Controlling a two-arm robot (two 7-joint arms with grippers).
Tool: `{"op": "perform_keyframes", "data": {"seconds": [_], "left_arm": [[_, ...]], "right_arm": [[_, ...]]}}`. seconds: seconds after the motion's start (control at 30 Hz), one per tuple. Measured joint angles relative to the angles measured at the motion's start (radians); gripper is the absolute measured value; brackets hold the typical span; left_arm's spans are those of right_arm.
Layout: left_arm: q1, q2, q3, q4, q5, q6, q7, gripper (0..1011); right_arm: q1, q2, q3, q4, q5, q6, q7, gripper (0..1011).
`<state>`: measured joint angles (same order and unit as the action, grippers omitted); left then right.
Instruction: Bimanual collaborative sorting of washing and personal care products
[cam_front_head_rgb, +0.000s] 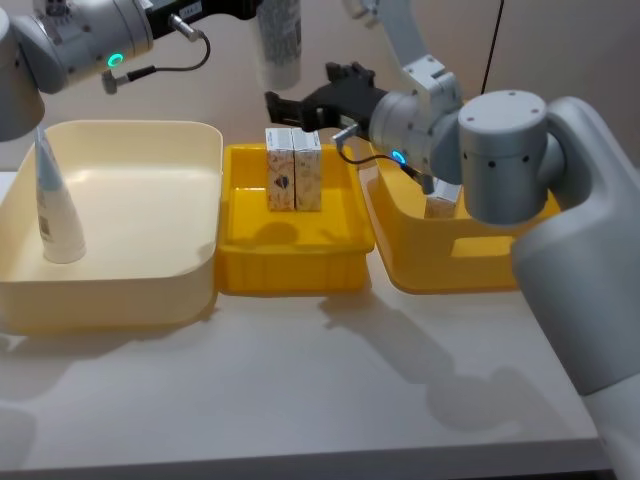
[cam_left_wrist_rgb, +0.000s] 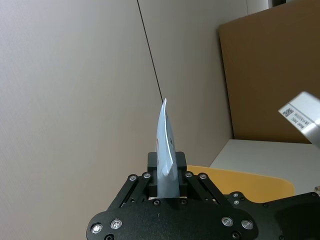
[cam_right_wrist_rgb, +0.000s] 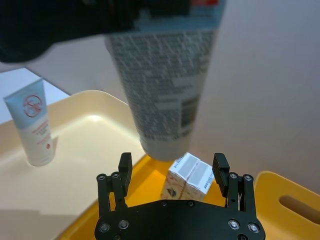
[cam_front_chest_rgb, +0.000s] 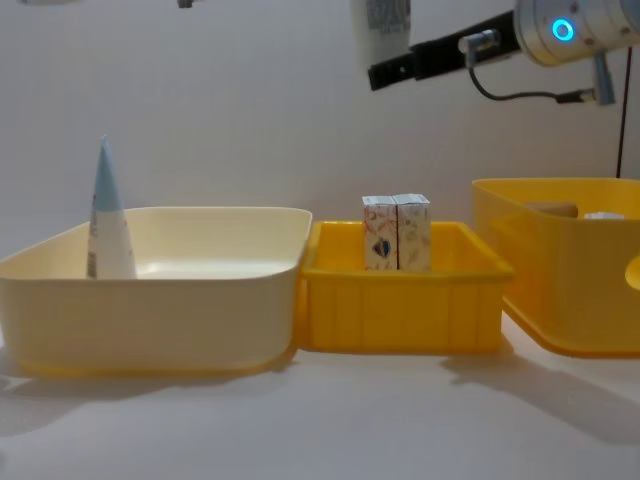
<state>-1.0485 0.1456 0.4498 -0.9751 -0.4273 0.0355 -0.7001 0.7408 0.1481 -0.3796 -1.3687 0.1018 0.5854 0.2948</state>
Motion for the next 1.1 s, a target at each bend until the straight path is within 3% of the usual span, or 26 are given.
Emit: {"op": "perform_keyframes", "data": {"seconds": [0.4,1.1], "left_arm": [[-0.001,0.003,0.008,0.01,-0.011,0.0,0.003,195],[0.007,0.015,0.018,-0.001,-0.03,0.007,0.018,195]], "right_arm": [[0.067,-0.007,-0.024,0.034,0.044,-0.024,0.117,1001],[0.121,-0.032,-0.044,0.043,0.036,-0.048,0.088,1004]]}}
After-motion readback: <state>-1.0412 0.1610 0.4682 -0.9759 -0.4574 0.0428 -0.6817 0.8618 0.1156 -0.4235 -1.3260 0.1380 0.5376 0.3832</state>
